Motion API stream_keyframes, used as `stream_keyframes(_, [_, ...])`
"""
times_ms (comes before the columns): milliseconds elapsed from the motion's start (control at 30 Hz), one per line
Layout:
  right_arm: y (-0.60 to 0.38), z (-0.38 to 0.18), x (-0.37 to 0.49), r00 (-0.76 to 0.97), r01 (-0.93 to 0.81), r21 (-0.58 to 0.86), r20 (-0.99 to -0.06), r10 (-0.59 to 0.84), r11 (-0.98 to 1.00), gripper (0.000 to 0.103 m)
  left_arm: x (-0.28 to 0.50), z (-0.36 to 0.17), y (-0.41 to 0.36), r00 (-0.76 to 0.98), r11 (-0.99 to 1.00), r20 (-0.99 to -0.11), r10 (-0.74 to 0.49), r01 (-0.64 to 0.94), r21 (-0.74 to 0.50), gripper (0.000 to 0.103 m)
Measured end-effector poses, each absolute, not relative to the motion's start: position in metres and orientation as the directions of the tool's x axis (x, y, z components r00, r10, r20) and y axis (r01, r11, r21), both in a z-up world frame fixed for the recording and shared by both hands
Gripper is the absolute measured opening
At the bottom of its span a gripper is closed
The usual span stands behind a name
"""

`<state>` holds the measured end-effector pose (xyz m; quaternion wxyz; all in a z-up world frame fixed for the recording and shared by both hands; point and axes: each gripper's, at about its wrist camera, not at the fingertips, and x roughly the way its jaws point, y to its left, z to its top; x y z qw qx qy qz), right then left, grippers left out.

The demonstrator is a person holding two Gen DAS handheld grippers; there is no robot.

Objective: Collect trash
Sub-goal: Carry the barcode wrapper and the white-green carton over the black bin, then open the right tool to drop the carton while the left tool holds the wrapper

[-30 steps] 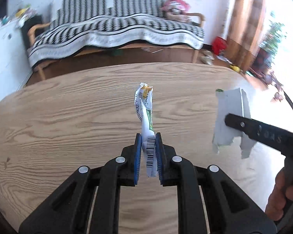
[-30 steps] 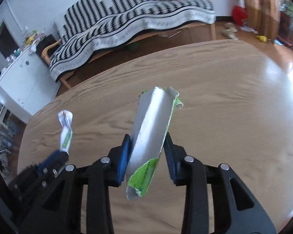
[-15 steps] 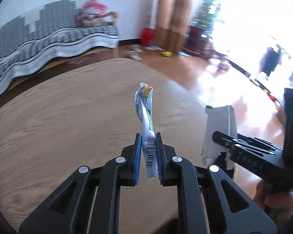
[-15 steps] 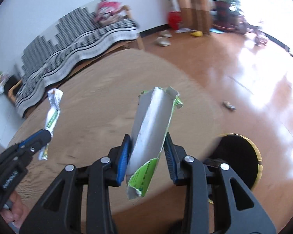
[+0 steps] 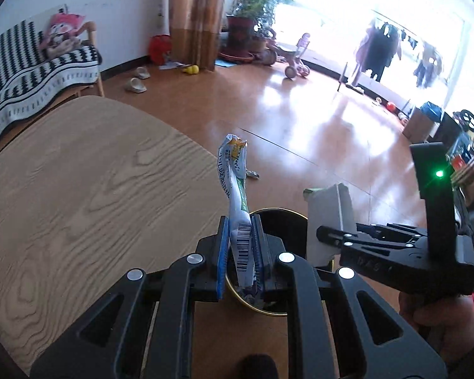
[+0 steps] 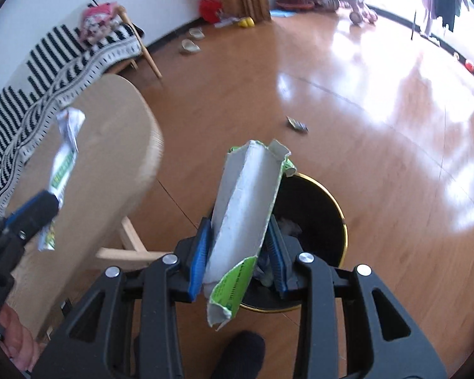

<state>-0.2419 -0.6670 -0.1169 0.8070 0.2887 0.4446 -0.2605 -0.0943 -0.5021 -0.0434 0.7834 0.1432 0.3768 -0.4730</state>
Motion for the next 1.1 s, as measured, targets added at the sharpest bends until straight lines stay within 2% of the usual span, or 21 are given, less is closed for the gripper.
stream_keyframes(400, [-0.678,-0.148,-0.233,0.412,0.706,0.244,-0.905,-0.106,0.664,0.038,-0.103,-0.071,-0.548,0.201,0.455,-0.766,-0.61,0.881,-0.131,0.014])
stream_keyframes(500, [-0.679,-0.148,-0.23,0.408,0.712,0.242,-0.907,-0.108,0.66,0.041,-0.102,-0.074,-0.553,0.196,0.452,-0.771,-0.606,0.882,-0.132,0.014])
stream_keyframes(533, [-0.68,-0.149,-0.229,0.406,0.713,0.242,-0.908,-0.106,0.658,0.048,-0.102,-0.075,-0.555,0.195,0.45,-0.772,-0.605,0.883,-0.13,0.014])
stream_keyframes(567, [-0.68,-0.147,-0.231,0.408,0.718,0.241,-0.906,-0.115,0.653,0.06,-0.097,-0.075,-0.557,0.193,0.448,-0.772,-0.605,0.884,-0.13,0.014])
stream_keyframes(633, [-0.681,-0.144,-0.234,0.413,0.724,0.233,-0.9,-0.138,0.649,0.069,-0.101,-0.075,-0.561,0.193,0.447,-0.772,-0.605,0.885,-0.128,0.014])
stream_keyframes(1100, [-0.709,-0.134,-0.269,0.437,0.795,0.268,-0.875,-0.207,0.544,0.076,-0.121,-0.085,-0.586,0.168,0.391,-0.778,-0.606,0.914,-0.107,0.014])
